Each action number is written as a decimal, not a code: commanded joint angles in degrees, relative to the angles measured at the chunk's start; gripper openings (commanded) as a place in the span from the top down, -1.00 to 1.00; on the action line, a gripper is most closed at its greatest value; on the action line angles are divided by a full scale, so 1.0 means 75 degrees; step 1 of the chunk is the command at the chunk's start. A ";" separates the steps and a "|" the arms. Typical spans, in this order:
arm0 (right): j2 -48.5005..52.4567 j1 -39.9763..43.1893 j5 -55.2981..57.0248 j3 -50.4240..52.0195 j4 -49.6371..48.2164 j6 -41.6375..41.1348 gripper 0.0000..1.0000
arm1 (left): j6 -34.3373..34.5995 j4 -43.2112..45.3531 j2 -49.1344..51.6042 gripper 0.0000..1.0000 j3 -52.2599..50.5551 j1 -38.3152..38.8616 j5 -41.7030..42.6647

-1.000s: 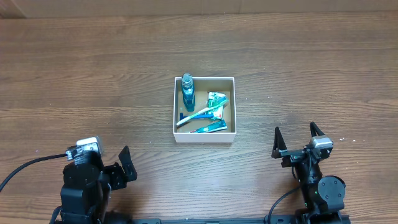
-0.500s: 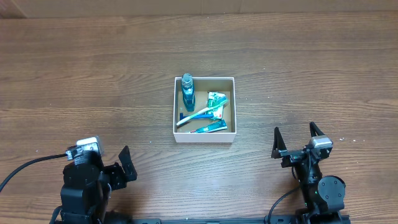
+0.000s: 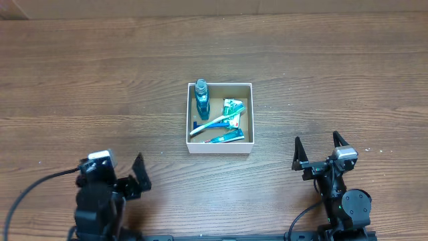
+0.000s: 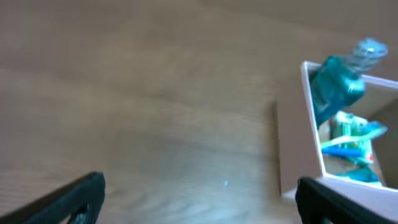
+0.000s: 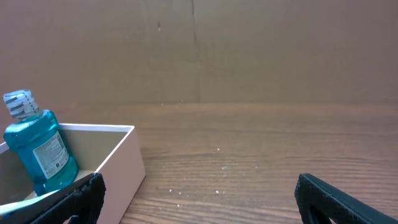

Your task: Pack container

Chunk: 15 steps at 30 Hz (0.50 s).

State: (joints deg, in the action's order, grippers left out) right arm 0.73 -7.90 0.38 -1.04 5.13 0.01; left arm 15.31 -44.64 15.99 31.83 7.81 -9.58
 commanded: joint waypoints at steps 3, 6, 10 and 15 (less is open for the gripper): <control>-0.0076 0.0026 -0.0012 0.0076 -0.0047 0.0035 -1.00 | -0.1804 0.3133 -0.1262 -1.00 -0.2244 -0.0510 0.1096; -0.0076 0.0026 -0.0012 0.0076 -0.0047 0.0032 -1.00 | -0.2101 0.4867 -0.1550 -1.00 -0.3086 -0.0667 0.1090; -0.0076 0.0026 -0.0012 0.0076 -0.0047 0.0032 -1.00 | -0.1999 0.6204 -0.1947 -1.00 -0.4217 -0.0755 0.1169; -0.0076 0.0026 -0.0012 0.0076 -0.0047 0.0032 -1.00 | -0.1839 0.5356 -0.2107 -1.00 -0.4211 -0.0752 0.1265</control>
State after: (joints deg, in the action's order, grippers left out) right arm 0.73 -7.90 0.40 -1.04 5.19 0.01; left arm 1.50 -4.51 1.13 0.47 2.57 -1.19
